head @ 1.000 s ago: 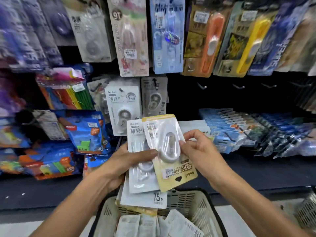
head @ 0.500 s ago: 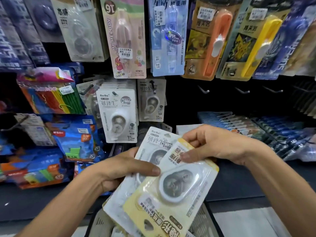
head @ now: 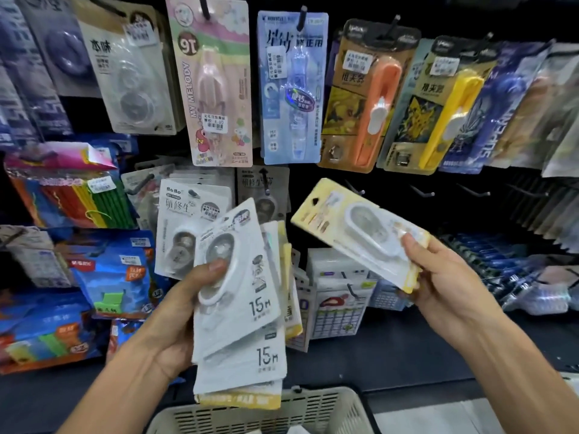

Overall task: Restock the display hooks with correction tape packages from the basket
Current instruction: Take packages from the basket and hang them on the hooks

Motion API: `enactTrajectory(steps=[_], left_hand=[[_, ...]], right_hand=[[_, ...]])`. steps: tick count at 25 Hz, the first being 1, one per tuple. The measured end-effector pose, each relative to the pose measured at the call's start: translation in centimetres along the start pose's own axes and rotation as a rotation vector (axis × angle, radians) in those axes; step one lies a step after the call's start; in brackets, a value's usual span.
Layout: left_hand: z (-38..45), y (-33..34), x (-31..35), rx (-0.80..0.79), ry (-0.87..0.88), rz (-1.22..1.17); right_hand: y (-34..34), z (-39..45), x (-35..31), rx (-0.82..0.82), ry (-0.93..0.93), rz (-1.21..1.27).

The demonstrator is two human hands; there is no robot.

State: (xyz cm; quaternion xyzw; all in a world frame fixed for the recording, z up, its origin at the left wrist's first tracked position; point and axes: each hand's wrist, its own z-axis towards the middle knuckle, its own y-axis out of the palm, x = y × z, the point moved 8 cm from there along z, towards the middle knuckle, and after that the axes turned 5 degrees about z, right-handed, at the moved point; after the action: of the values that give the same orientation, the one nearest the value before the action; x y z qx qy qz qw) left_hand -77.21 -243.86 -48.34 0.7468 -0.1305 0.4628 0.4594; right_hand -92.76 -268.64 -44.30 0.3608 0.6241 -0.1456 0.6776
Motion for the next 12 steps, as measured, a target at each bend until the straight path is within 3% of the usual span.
enactTrajectory(steps=[6,12], left_hand=[[-1.8,1.1,0.3,-0.038,0.075,-0.065],[-2.4,2.0,-0.3,-0.113,0.094,-0.099]], right_hand=[[-2.1,-1.7,1.1,0.259,-0.048,0.076],[-0.3,-2.4,0.9,0.221,-0.130,0.034]])
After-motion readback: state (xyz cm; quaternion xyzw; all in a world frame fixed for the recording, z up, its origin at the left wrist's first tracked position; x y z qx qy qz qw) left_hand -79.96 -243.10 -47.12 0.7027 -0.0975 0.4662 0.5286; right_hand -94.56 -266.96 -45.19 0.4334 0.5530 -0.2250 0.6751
